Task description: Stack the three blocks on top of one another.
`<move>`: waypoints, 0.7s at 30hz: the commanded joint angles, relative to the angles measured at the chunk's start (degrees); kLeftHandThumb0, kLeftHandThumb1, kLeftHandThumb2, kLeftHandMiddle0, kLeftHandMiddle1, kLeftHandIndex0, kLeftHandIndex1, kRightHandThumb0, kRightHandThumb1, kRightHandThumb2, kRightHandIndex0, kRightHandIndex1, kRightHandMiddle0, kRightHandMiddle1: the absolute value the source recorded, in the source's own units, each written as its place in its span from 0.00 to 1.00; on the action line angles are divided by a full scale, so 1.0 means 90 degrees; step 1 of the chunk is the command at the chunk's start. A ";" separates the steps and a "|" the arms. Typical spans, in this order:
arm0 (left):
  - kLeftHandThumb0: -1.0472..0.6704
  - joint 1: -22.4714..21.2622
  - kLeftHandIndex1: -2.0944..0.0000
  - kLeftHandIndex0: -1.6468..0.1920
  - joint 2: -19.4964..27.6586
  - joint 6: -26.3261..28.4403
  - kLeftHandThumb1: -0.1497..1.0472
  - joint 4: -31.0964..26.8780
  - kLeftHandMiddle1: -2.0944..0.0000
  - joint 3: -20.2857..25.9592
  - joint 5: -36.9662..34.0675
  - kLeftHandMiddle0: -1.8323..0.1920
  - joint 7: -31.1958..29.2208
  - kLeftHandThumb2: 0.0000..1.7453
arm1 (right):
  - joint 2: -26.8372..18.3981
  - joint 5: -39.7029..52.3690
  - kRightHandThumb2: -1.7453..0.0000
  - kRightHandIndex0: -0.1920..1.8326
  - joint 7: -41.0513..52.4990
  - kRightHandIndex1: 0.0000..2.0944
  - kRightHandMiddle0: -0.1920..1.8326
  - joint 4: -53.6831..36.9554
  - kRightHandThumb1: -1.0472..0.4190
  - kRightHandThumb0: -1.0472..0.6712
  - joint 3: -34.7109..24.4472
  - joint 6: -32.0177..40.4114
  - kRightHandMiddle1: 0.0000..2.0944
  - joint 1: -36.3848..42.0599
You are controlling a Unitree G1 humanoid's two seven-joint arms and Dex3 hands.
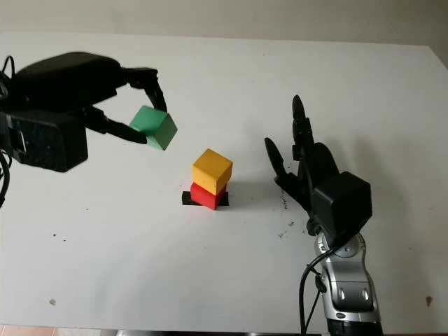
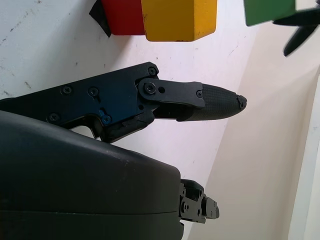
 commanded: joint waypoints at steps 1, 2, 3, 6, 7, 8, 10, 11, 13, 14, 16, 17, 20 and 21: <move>0.37 -0.0419 0.38 0.70 -0.0083 -0.0015 1.00 0.0074 0.97 -0.0105 -0.0077 0.74 -0.0159 0.05 | -0.0012 -0.0012 0.71 0.02 -0.0034 0.03 0.05 0.0007 0.00 0.20 0.0005 -0.0071 0.03 0.0026; 0.37 -0.0555 0.37 0.70 -0.0124 0.0048 1.00 0.0103 0.97 -0.0160 -0.0076 0.74 -0.0268 0.05 | -0.0018 -0.0029 0.72 0.02 -0.0040 0.03 0.05 0.0006 0.00 0.19 0.0009 -0.0066 0.03 0.0029; 0.37 -0.0736 0.37 0.69 -0.0174 0.0167 0.99 0.0104 0.97 -0.0252 -0.0032 0.74 -0.0429 0.04 | -0.0014 -0.0023 0.72 0.02 -0.0036 0.03 0.05 0.0007 0.00 0.19 0.0008 -0.0065 0.03 0.0026; 0.37 -0.1117 0.40 0.67 -0.0271 0.0228 0.99 0.0164 0.98 -0.0441 0.0031 0.75 -0.0708 0.03 | -0.0013 -0.0029 0.72 0.02 -0.0036 0.03 0.05 0.0012 0.00 0.20 0.0022 -0.0077 0.03 0.0019; 0.37 -0.1210 0.41 0.66 -0.0300 0.0235 0.99 0.0186 0.97 -0.0482 0.0042 0.75 -0.0769 0.03 | -0.0012 -0.0035 0.72 0.02 -0.0039 0.03 0.05 0.0010 0.00 0.20 0.0032 -0.0068 0.03 0.0017; 0.37 -0.1308 0.42 0.66 -0.0337 0.0268 0.99 0.0195 0.97 -0.0528 0.0057 0.75 -0.0838 0.03 | -0.0008 -0.0030 0.72 0.02 -0.0039 0.03 0.05 0.0012 0.00 0.19 0.0036 -0.0057 0.03 0.0015; 0.36 -0.1488 0.44 0.66 -0.0409 0.0256 0.99 0.0218 0.97 -0.0628 0.0108 0.74 -0.0948 0.03 | 0.0017 0.0020 0.72 0.02 -0.0033 0.03 0.05 -0.0006 0.00 0.19 0.0036 0.0009 0.03 0.0006; 0.36 -0.1552 0.45 0.66 -0.0444 0.0188 1.00 0.0238 0.97 -0.0664 0.0117 0.74 -0.0966 0.03 | 0.0021 0.0027 0.72 0.02 -0.0032 0.03 0.05 -0.0010 0.00 0.19 0.0044 0.0024 0.03 0.0002; 0.36 -0.1613 0.45 0.65 -0.0509 0.0131 1.00 0.0247 0.97 -0.0693 0.0111 0.74 -0.0984 0.03 | 0.0026 0.0011 0.72 0.02 -0.0049 0.03 0.05 -0.0025 0.00 0.19 0.0063 0.0055 0.03 -0.0001; 0.36 -0.1620 0.49 0.65 -0.0563 0.0180 1.00 0.0211 0.97 -0.0695 0.0115 0.73 -0.0974 0.03 | 0.0020 -0.0019 0.72 0.02 -0.0064 0.03 0.05 -0.0023 0.00 0.19 0.0079 0.0039 0.03 -0.0001; 0.37 -0.1616 0.53 0.62 -0.0689 0.0431 0.98 0.0097 0.97 -0.0686 0.0110 0.72 -0.0991 0.03 | 0.0008 -0.0045 0.72 0.02 -0.0077 0.03 0.05 -0.0028 0.00 0.19 0.0099 0.0051 0.03 -0.0004; 0.38 -0.1617 0.54 0.61 -0.0733 0.0515 0.98 0.0060 0.97 -0.0686 0.0095 0.71 -0.1010 0.03 | 0.0016 -0.0001 0.71 0.02 -0.0057 0.03 0.05 -0.0027 0.00 0.19 0.0092 0.0057 0.03 -0.0006; 0.38 -0.1634 0.54 0.60 -0.0824 0.0707 0.97 0.0033 0.97 -0.0708 0.0004 0.71 -0.1154 0.03 | 0.0021 0.0020 0.71 0.02 -0.0065 0.03 0.05 -0.0020 0.00 0.20 0.0089 0.0071 0.02 -0.0011; 0.38 -0.1642 0.51 0.61 -0.0853 0.0783 0.98 0.0015 0.97 -0.0727 -0.0004 0.72 -0.1213 0.03 | -0.0012 -0.0053 0.71 0.02 -0.0084 0.03 0.05 -0.0016 0.00 0.20 0.0112 0.0047 0.03 -0.0007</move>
